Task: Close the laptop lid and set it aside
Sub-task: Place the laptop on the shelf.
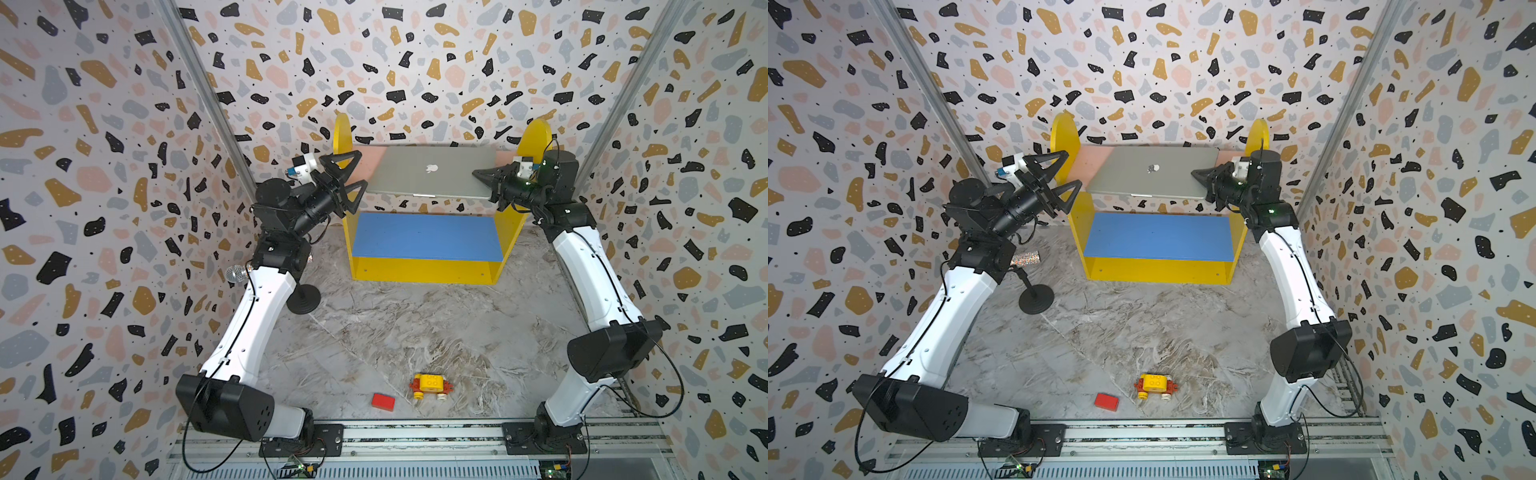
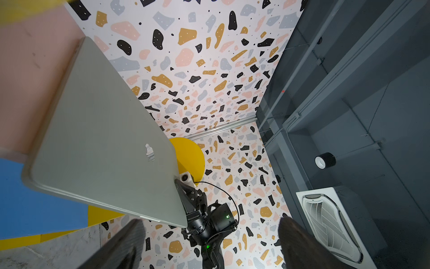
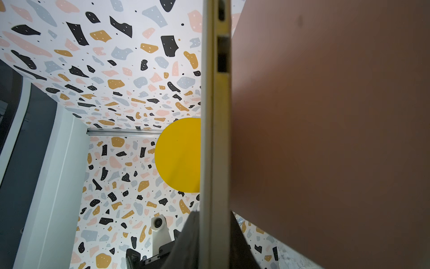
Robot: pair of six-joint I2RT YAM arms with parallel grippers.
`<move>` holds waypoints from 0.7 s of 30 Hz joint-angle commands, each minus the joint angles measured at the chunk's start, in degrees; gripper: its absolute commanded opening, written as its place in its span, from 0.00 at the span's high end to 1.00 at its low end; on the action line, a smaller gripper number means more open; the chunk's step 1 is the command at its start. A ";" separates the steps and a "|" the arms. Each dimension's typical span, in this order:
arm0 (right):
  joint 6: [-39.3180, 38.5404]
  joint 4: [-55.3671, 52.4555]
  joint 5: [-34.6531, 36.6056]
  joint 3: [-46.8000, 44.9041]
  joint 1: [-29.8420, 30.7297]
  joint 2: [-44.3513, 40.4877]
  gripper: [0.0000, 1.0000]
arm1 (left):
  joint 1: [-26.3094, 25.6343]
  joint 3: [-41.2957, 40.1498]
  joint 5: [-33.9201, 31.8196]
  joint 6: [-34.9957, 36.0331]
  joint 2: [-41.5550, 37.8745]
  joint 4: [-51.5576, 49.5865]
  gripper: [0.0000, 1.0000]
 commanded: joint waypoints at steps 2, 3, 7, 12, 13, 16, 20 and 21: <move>-5.34 -5.22 9.42 7.72 -4.15 -1.17 0.68 | 0.40 -0.44 0.20 0.13 -0.92 3.48 0.08; -5.62 -6.88 9.10 8.95 -4.15 -0.36 0.66 | 0.40 -0.44 0.28 0.02 -0.93 3.59 0.08; -7.44 -12.46 8.07 14.08 -4.13 2.25 0.58 | 0.40 -0.30 0.59 -0.19 -1.03 3.78 0.08; -9.01 -15.89 7.90 15.90 -4.09 3.23 0.52 | 0.40 0.02 0.62 -0.37 -1.03 3.89 0.08; -9.57 -16.36 7.89 16.16 -4.13 3.32 0.51 | 0.40 0.12 0.65 -0.44 -1.03 3.96 0.08; -11.13 -18.27 8.01 16.43 -4.11 3.20 0.49 | 0.40 0.09 0.83 -0.45 -1.03 3.97 0.08; -14.38 -21.86 9.29 16.52 -4.13 2.75 0.47 | 0.44 -0.18 0.92 -0.37 -1.10 3.97 0.08; -15.21 -22.89 9.66 16.52 -4.14 2.60 0.46 | 0.41 -0.10 0.99 -0.37 -1.11 3.93 0.07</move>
